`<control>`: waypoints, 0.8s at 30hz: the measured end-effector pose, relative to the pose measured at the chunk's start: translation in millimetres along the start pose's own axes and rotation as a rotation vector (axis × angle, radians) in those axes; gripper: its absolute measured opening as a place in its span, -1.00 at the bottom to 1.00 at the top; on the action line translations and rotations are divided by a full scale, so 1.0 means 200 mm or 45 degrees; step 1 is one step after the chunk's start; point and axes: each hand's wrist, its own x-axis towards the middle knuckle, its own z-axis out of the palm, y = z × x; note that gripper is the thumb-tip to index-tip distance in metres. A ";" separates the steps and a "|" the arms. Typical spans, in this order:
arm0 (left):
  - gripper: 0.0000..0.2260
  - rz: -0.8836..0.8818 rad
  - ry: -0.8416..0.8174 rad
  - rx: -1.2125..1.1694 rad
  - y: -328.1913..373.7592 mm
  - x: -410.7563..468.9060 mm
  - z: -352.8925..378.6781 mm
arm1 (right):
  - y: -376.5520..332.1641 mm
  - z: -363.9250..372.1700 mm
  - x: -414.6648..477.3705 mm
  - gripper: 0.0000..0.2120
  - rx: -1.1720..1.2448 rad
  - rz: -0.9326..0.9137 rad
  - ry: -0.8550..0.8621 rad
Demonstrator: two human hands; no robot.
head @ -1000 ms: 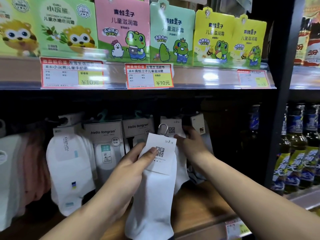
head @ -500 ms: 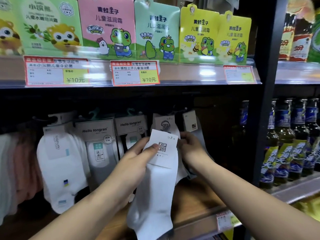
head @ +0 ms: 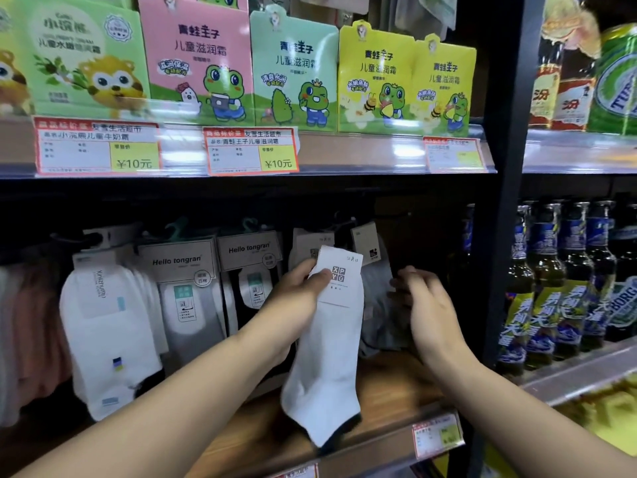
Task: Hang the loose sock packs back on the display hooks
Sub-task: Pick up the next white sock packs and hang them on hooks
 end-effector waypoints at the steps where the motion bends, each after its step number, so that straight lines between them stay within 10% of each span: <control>1: -0.83 0.010 0.018 0.016 0.01 0.02 0.01 | 0.00 -0.02 -0.01 -0.84 0.009 -0.002 -0.007; 11: -0.85 0.020 0.087 -0.004 0.02 0.14 0.01 | -0.02 -0.04 -0.16 -0.59 -0.094 -0.136 -0.148; 24: -0.78 -0.017 0.178 -0.083 0.07 0.17 -0.05 | -0.06 -0.03 -0.23 -0.76 -0.097 -0.191 -0.177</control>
